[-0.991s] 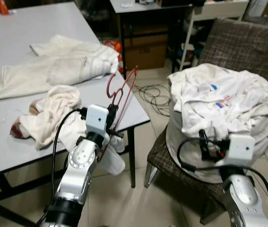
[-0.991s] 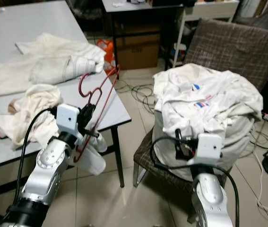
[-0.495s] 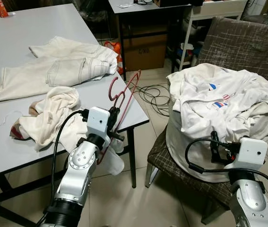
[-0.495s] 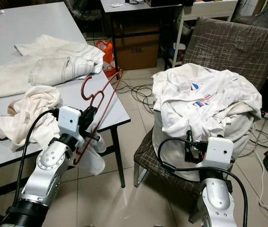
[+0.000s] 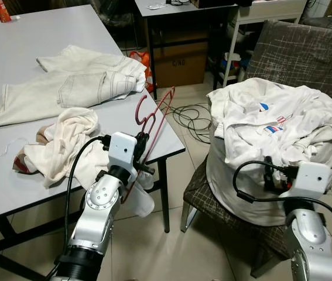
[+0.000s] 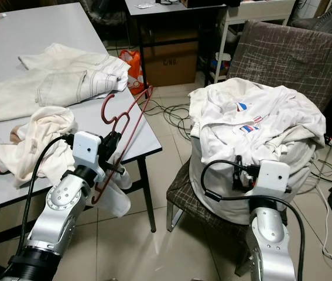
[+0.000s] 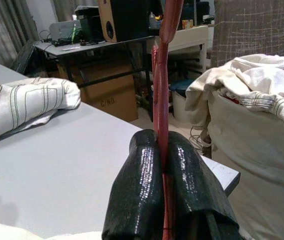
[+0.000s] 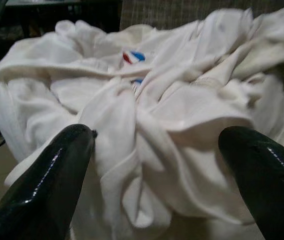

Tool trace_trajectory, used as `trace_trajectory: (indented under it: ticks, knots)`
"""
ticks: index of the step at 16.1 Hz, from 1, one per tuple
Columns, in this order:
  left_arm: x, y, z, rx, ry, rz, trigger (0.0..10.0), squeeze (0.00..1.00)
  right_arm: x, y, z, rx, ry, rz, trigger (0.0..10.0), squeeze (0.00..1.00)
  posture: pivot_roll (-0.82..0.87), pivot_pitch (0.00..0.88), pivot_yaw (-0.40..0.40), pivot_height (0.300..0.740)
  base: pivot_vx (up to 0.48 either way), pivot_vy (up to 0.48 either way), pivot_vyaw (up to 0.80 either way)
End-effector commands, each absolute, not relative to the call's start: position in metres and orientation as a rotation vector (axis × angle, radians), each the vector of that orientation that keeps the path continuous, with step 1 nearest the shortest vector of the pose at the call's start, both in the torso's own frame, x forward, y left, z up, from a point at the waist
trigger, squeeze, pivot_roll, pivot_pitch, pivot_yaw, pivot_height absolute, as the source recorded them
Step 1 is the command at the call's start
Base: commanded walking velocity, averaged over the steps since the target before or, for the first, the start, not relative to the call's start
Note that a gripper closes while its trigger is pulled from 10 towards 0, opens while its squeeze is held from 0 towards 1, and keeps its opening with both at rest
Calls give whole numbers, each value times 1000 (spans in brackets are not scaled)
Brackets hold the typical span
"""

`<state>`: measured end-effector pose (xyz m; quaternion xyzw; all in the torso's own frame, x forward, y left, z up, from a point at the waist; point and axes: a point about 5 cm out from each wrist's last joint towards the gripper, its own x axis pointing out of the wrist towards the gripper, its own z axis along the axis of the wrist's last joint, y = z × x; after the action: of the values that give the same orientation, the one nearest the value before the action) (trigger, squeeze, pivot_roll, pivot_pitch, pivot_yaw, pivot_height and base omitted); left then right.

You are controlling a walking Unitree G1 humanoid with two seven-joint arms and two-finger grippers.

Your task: Hang hanger

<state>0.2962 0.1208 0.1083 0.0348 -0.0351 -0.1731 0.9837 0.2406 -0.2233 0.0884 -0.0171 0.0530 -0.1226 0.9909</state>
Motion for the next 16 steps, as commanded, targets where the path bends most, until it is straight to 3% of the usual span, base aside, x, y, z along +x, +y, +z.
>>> trace_trajectory:
  ticks: [1,12,13,16]
  knots:
    - [298,120,113,75,-83,-349,10000,0,244,-223,90,-20,101,-238,10000,0,-110,0,74,740,0,0,0]
    - [301,117,116,70,-94,-353,10000,0,261,-221,72,14,190,-190,10000,0,-113,0,75,740,0,0,0]
    - [301,116,116,72,-98,-356,10000,0,267,-224,72,-7,186,-203,0,0,-113,0,77,740,0,0,0]
    - [302,116,118,76,-105,-356,10000,0,271,-221,74,-5,167,-190,0,0,-111,0,75,740,0,0,0]
